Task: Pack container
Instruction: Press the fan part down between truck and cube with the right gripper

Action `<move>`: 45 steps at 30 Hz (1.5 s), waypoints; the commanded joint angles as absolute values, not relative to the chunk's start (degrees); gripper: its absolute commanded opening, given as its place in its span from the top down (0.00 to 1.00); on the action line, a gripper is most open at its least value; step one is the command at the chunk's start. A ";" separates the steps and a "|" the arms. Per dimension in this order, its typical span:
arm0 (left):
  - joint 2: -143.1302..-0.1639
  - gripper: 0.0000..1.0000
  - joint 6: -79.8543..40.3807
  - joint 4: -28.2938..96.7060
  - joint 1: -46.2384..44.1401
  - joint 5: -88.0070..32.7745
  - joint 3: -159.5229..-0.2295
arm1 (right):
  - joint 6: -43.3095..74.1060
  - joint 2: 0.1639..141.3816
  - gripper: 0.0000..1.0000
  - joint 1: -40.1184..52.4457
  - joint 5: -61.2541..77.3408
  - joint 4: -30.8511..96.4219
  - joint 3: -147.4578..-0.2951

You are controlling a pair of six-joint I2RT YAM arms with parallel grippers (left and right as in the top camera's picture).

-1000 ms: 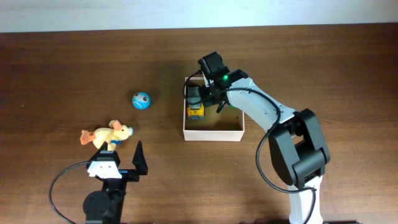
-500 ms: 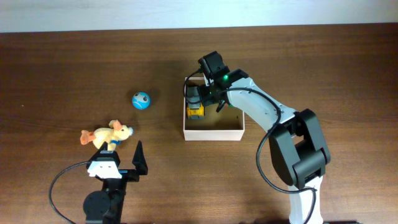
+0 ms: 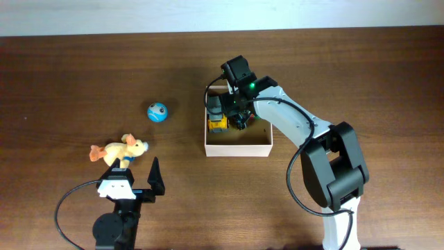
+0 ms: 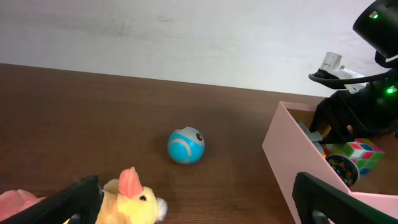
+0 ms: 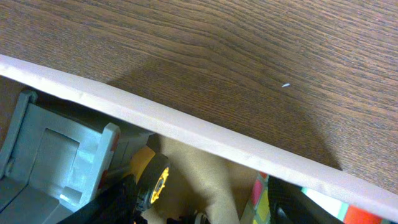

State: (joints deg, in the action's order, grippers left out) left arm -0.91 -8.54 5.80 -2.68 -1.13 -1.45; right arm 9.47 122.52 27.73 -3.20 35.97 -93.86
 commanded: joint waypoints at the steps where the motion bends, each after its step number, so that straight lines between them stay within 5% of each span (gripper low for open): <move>1: -0.80 0.01 -7.40 5.65 -2.85 -1.76 -1.13 | 9.93 124.11 0.37 27.64 -3.49 36.62 -93.23; 22: -0.80 0.01 -7.40 5.65 -2.85 -1.76 -1.13 | 12.12 123.68 0.37 27.75 6.48 42.85 -97.47; 32: -0.80 0.01 -7.40 5.65 -2.85 -1.76 -1.13 | 15.57 123.68 0.53 27.75 7.33 43.31 -97.47; 45: -0.80 0.01 -7.40 5.65 -2.85 -1.76 -1.13 | 16.58 123.46 0.57 27.68 7.03 48.27 -100.88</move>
State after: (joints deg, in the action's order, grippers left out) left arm -0.91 -8.54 5.80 -2.68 -1.13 -1.45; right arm 16.29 122.98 27.64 6.76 47.81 -97.65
